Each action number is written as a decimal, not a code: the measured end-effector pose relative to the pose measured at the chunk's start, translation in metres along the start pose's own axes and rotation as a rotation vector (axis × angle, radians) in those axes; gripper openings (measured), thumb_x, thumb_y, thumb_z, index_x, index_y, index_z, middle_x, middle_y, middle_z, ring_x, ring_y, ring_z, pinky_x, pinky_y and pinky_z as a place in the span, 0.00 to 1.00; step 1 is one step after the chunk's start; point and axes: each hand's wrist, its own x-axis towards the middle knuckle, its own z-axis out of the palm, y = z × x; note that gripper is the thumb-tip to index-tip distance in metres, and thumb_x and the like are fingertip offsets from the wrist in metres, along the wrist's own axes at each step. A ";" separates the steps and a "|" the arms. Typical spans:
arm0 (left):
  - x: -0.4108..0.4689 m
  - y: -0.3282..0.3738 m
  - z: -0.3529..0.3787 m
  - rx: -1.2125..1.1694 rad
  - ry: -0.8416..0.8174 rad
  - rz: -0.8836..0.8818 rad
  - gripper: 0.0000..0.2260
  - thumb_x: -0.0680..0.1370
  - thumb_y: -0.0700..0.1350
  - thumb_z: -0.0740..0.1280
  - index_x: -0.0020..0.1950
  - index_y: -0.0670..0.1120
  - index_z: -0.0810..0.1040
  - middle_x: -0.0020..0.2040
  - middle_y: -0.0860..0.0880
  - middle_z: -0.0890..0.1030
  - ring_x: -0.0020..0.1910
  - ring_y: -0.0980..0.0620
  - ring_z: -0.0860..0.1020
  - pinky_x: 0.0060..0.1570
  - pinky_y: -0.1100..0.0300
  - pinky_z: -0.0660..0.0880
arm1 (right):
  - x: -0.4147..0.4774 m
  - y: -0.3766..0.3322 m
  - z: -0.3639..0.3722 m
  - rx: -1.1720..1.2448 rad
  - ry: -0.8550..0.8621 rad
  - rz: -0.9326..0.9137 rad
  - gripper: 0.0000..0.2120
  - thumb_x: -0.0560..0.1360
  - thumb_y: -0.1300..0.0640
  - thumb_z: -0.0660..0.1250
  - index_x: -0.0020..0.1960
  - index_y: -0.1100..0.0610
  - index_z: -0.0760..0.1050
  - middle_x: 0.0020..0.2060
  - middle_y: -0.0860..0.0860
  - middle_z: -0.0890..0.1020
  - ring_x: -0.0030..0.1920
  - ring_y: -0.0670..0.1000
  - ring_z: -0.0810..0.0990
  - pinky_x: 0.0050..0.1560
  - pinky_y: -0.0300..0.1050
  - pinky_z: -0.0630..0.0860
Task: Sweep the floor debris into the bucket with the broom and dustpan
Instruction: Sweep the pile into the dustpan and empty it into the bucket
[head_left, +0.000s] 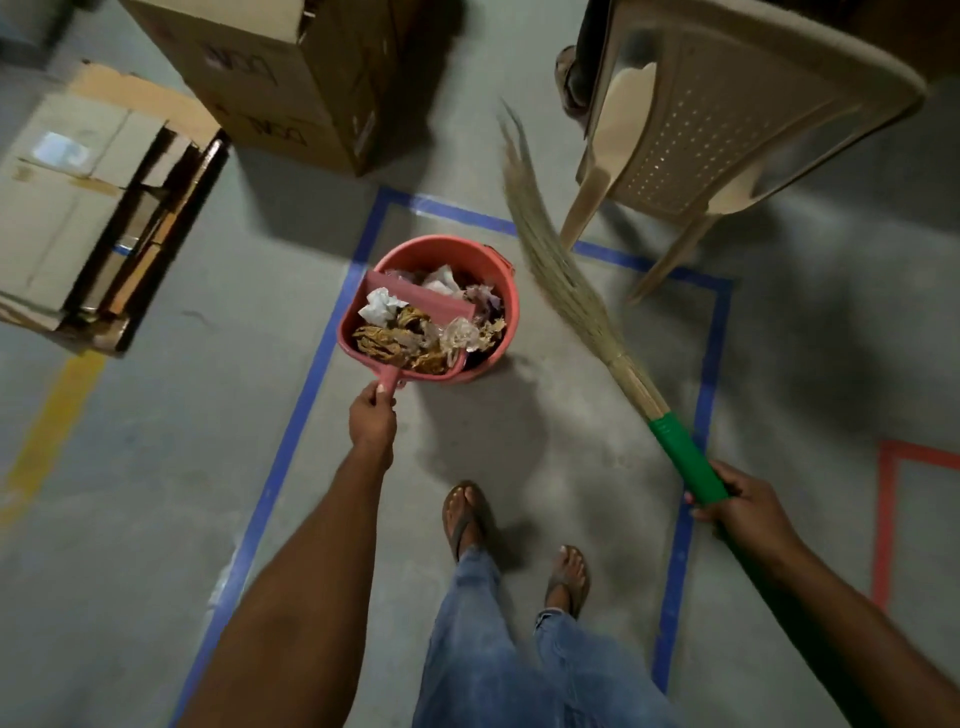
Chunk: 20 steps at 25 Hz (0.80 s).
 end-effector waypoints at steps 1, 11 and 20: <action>0.009 0.014 0.003 0.066 -0.005 -0.006 0.18 0.83 0.54 0.64 0.59 0.40 0.82 0.40 0.47 0.81 0.39 0.47 0.78 0.36 0.58 0.72 | -0.005 0.000 0.007 0.020 0.026 0.028 0.26 0.66 0.75 0.69 0.59 0.54 0.82 0.42 0.56 0.85 0.45 0.59 0.82 0.39 0.44 0.71; 0.038 0.154 0.053 0.745 -0.056 0.308 0.06 0.78 0.40 0.68 0.53 0.38 0.78 0.49 0.43 0.80 0.50 0.45 0.79 0.47 0.54 0.76 | -0.045 0.003 0.039 -0.018 0.100 0.125 0.10 0.75 0.60 0.73 0.54 0.53 0.79 0.35 0.60 0.83 0.38 0.62 0.83 0.33 0.49 0.77; 0.049 0.146 0.041 0.604 0.060 0.491 0.12 0.82 0.52 0.64 0.61 0.46 0.76 0.50 0.50 0.82 0.46 0.48 0.83 0.36 0.61 0.75 | -0.068 0.009 0.050 -0.050 0.066 0.118 0.13 0.76 0.58 0.73 0.59 0.50 0.77 0.37 0.56 0.84 0.38 0.57 0.84 0.33 0.48 0.78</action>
